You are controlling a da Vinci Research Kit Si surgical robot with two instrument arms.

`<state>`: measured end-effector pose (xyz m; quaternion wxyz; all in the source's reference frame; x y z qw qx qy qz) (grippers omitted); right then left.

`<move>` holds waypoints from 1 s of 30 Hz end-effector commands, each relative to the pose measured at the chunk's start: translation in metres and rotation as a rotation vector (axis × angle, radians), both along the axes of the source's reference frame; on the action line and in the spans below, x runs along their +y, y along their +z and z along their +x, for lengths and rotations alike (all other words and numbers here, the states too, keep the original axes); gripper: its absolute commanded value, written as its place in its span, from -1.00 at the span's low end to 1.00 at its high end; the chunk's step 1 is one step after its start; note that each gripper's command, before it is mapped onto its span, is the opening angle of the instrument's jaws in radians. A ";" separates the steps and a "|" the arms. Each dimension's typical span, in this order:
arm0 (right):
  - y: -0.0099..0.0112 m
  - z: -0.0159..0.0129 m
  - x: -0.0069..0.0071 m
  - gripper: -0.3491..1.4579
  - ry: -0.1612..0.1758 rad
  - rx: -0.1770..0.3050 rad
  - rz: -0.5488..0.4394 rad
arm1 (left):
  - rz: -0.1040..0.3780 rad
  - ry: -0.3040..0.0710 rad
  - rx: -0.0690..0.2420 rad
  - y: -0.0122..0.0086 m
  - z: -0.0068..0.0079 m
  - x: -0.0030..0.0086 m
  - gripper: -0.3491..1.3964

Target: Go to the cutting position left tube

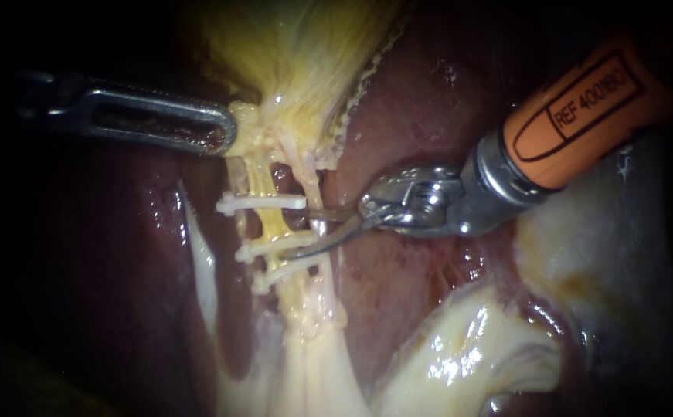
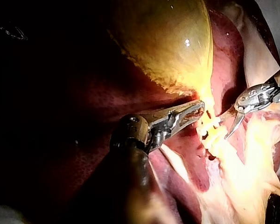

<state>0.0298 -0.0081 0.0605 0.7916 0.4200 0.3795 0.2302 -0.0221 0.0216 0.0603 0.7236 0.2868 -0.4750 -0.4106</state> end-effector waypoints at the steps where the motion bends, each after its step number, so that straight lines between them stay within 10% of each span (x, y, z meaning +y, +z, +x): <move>1: 0.0000 0.0003 0.0000 0.70 0.003 0.021 0.010 | 0.000 0.000 0.001 0.0000 0.0000 0.0000 -1.00; 14: -0.0005 0.0046 0.0001 0.68 0.024 0.270 0.090 | 0.000 -0.001 0.001 0.0001 -0.0002 0.0000 -1.00; 30: 0.0000 0.0089 -0.0020 0.78 0.116 0.338 0.090 | 0.000 -0.002 0.001 0.0001 -0.0003 0.0001 -1.00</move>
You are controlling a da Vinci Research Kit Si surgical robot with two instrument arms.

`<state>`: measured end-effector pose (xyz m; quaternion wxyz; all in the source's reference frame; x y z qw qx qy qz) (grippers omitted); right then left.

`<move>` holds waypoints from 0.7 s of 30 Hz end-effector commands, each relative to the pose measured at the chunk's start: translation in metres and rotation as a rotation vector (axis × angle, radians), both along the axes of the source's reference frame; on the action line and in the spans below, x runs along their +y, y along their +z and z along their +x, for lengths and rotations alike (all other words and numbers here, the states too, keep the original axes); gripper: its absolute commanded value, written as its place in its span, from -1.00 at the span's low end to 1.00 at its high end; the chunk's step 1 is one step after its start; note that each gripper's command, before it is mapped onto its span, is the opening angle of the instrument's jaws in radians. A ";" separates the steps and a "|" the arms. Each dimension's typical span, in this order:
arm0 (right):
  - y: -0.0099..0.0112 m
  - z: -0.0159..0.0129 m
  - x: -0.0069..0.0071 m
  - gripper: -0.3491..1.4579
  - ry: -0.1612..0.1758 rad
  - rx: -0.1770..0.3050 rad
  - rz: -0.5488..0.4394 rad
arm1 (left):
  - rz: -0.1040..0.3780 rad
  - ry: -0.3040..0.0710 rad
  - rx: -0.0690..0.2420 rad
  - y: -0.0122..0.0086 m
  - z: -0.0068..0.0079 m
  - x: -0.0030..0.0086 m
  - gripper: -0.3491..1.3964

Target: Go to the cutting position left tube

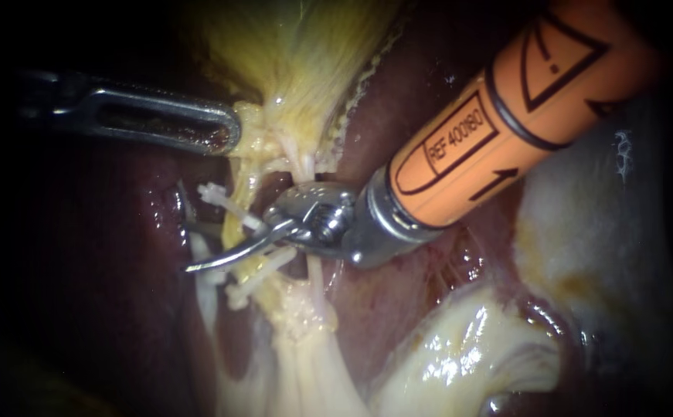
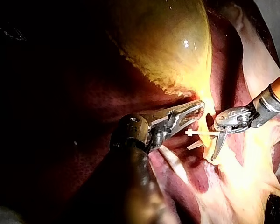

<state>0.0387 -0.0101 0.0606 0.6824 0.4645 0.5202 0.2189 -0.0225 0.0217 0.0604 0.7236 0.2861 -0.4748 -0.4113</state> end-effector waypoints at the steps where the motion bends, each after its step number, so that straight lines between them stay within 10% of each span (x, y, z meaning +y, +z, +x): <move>1: -0.0003 -0.0001 0.0001 0.78 0.001 0.006 0.003 | 0.000 0.000 0.000 0.0000 0.0000 0.0000 -1.00; 21: -0.0050 -0.0005 0.0012 0.78 0.027 0.061 0.047 | 0.000 0.002 -0.001 0.0001 0.0003 0.0000 -1.00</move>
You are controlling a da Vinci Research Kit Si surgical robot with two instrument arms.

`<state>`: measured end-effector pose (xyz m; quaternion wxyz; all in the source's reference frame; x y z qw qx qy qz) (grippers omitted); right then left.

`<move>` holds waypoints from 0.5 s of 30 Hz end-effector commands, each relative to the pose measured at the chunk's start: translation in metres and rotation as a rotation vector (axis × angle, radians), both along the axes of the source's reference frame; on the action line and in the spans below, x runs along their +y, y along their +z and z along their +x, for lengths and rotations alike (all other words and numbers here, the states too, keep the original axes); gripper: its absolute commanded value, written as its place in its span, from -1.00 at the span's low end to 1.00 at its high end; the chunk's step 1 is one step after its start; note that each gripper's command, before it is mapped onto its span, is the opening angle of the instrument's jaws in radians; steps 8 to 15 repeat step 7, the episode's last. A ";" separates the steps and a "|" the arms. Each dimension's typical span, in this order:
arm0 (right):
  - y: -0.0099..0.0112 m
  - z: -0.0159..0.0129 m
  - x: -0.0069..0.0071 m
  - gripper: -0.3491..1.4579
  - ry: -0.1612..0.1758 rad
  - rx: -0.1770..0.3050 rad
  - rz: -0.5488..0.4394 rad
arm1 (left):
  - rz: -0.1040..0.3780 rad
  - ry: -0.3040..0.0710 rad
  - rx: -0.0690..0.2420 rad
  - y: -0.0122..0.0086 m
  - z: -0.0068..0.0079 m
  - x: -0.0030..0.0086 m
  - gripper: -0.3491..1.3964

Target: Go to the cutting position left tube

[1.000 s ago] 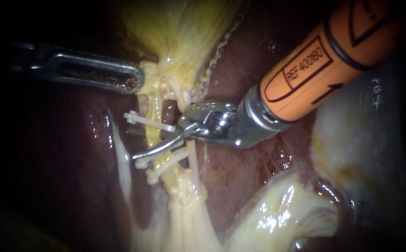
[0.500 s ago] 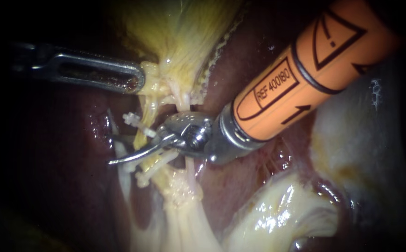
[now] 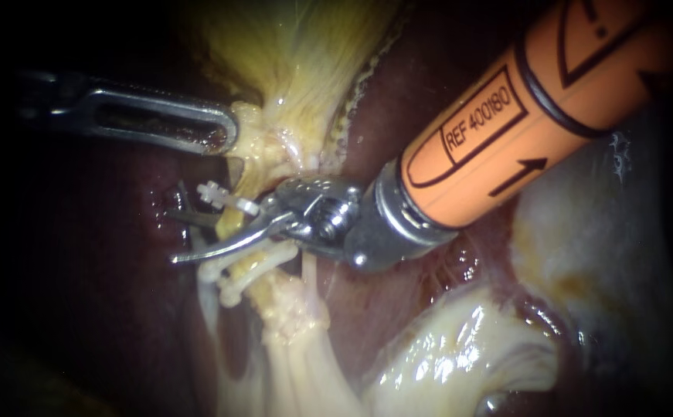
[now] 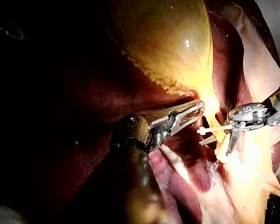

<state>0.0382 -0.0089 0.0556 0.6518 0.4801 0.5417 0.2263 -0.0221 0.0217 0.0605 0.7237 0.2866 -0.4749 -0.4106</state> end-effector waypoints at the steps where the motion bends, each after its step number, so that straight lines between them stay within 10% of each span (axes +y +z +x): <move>1: 0.0001 0.0000 0.0000 0.78 0.000 -0.001 -0.001 | 0.000 0.000 0.000 0.0000 0.0000 0.0000 -1.00; 15: 0.0003 0.0000 -0.0002 0.78 0.000 0.002 -0.002 | 0.000 0.000 0.000 0.0000 0.0000 0.0000 -1.00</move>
